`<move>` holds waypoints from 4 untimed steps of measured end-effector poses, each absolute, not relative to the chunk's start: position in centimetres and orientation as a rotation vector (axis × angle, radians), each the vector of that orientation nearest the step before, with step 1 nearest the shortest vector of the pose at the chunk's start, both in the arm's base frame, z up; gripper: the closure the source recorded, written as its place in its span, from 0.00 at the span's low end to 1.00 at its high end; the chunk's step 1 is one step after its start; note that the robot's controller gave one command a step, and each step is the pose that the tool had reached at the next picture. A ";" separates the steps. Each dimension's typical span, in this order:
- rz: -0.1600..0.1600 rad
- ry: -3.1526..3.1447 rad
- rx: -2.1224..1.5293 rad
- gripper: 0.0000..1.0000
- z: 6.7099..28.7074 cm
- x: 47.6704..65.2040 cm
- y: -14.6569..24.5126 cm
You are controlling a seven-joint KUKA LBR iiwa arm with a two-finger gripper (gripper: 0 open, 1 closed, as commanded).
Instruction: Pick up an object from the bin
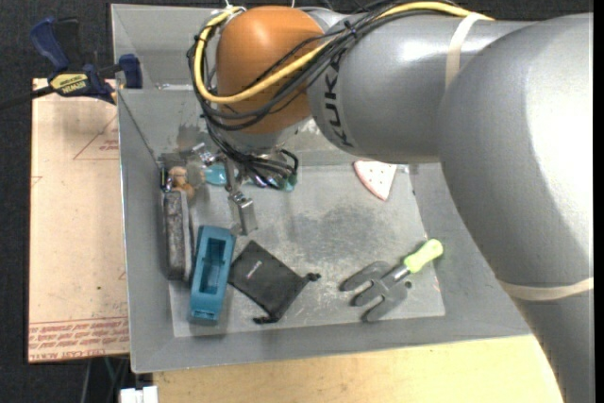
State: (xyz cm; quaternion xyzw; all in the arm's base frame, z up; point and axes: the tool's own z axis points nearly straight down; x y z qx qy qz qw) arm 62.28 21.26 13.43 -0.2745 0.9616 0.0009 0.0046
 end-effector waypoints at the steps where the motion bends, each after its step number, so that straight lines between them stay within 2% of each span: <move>1: 0.007 3.001 -0.882 0.00 14.3 61.0 19.9; 2: 0.005 2.982 -0.948 0.00 19.7 62.1 19.0; 3: 0.006 2.990 -0.898 0.00 17.4 60.2 19.0; 4: 0.005 2.938 -1.066 0.00 15.3 55.5 21.6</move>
Offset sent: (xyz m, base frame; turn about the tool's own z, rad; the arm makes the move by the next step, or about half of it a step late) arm 0.0039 -0.0206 0.0798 -0.0761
